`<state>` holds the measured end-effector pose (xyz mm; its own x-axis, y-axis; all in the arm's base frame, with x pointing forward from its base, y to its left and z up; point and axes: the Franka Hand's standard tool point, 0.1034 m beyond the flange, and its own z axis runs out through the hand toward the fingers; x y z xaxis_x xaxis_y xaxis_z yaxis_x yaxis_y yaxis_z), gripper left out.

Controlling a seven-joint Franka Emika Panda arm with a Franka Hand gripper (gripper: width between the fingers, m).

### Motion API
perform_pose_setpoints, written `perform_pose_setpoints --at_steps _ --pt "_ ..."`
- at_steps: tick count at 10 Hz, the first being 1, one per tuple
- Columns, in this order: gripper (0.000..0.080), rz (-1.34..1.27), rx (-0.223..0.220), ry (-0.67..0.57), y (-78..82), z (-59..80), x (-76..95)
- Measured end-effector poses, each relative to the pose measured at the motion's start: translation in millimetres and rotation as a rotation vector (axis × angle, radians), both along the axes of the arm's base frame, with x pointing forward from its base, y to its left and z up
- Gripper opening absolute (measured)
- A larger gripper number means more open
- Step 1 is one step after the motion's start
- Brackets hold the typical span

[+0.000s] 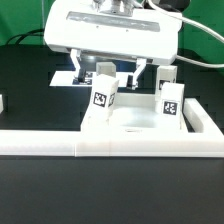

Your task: Assemble square table

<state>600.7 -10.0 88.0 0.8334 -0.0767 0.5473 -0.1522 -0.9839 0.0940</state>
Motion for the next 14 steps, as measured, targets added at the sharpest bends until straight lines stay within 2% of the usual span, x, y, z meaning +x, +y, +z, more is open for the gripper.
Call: perform_pose_setpoints --at_steps 7,9,10,12,13,14 --pt "0.0649 -0.002 0.005 0.017 -0.6 0.0 0.4" --pt "0.0649 -0.032 0.066 0.11 -4.6 14.6 6.5" --pt "0.0649 -0.042 0.084 0.128 -12.7 22.5 10.9" --pt "0.0649 -0.063 0.141 0.286 -12.5 19.4 9.1" --pt "0.0649 -0.08 0.177 0.419 -15.2 12.7 5.5" --pt "0.0649 -0.088 0.189 0.456 -19.1 13.0 10.1"
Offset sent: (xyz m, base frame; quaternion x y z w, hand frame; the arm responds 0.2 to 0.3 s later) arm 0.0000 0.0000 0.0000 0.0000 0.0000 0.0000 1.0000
